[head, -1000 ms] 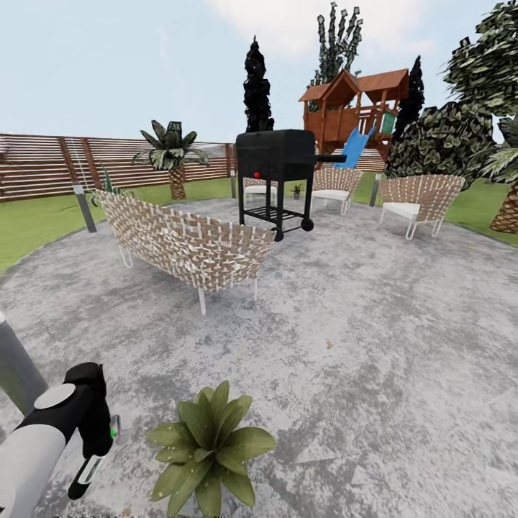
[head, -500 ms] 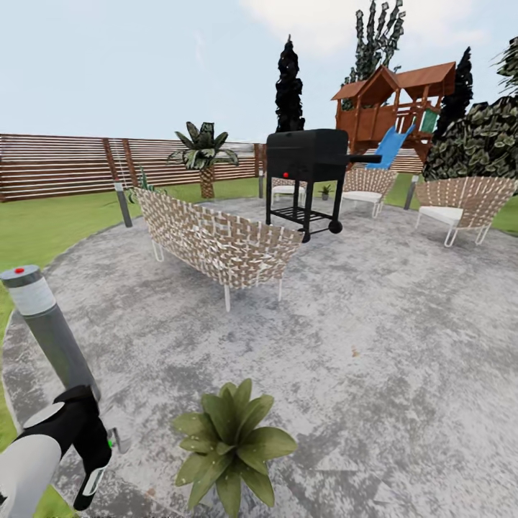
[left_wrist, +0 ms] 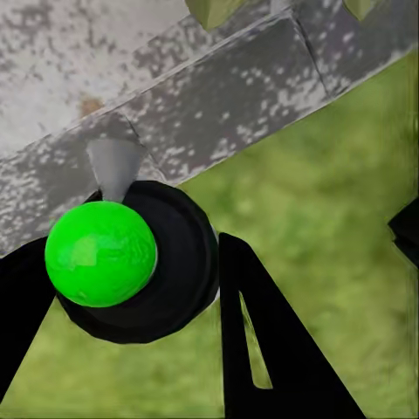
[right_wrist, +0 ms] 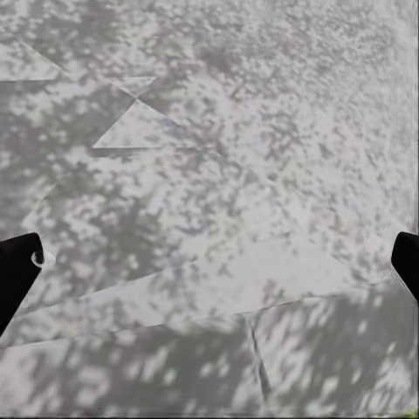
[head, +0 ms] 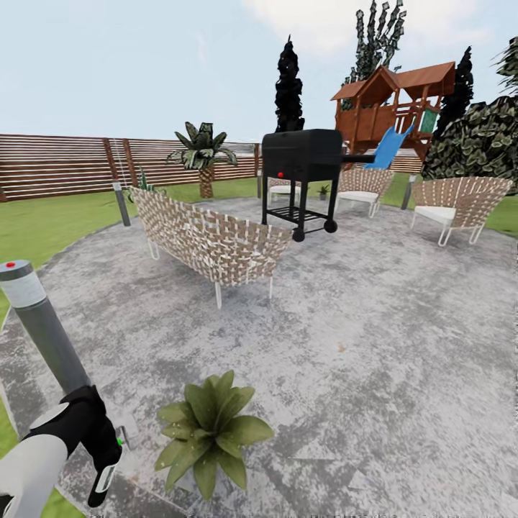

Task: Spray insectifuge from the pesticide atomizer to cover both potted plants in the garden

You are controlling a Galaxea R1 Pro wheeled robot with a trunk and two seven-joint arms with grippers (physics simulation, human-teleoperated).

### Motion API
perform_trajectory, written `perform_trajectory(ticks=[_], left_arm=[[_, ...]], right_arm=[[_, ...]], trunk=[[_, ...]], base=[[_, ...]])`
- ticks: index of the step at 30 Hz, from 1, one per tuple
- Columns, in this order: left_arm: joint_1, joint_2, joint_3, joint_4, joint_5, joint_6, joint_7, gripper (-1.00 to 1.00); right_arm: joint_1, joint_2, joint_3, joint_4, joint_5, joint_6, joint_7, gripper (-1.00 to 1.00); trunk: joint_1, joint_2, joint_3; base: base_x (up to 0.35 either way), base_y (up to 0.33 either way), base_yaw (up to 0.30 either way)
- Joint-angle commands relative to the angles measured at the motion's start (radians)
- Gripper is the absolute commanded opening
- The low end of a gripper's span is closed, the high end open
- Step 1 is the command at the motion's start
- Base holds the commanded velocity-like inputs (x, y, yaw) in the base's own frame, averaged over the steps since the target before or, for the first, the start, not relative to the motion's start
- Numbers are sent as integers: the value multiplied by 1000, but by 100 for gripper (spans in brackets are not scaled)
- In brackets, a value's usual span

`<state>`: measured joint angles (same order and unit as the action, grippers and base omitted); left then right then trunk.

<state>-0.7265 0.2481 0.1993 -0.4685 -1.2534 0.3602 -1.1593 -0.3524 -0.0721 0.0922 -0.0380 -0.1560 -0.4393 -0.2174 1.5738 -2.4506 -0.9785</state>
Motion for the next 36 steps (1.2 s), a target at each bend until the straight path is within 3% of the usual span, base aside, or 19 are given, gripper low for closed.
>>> perform_trajectory(ticks=[1, 7, 16, 17, 20, 23, 36], left_arm=[[0, -1, 7, -1, -6, 11, -7, -100], [-1, -1, -1, 0, -10, 37, -11, -100], [-2, -3, -15, -2, -15, 71, -60, -100], [-2, -4, -23, -2, -14, 73, -62, -100], [-6, -4, -99, -9, -15, 113, -112, -100], [-9, -4, -137, -24, -15, 135, -170, -100], [-17, -3, -139, -61, -13, 161, -177, -100]], right_arm=[[0, 0, 8, 0, -10, -3, -2, 100], [0, 2, 9, 0, -10, -3, -2, 100], [0, 2, 11, 0, -10, -3, -2, 100], [0, 2, 11, 0, -10, -3, -2, 100], [0, 2, 11, 0, -10, -3, -2, 100], [0, 2, 11, 0, -10, -3, -2, 100], [0, 2, 11, 0, -10, -3, -3, 100]], trunk=[[-1, 0, -1], [-1, 0, -3], [-1, 0, -9], [-1, 0, -10], [-1, 0, -12], [-1, 0, -12], [-1, 0, -12]], base=[[-242, -203, 0], [-210, -194, 96], [60, -96, 236], [4, -3, 238], [1, -1, 177], [10, -13, 42], [-8, -226, 2]])
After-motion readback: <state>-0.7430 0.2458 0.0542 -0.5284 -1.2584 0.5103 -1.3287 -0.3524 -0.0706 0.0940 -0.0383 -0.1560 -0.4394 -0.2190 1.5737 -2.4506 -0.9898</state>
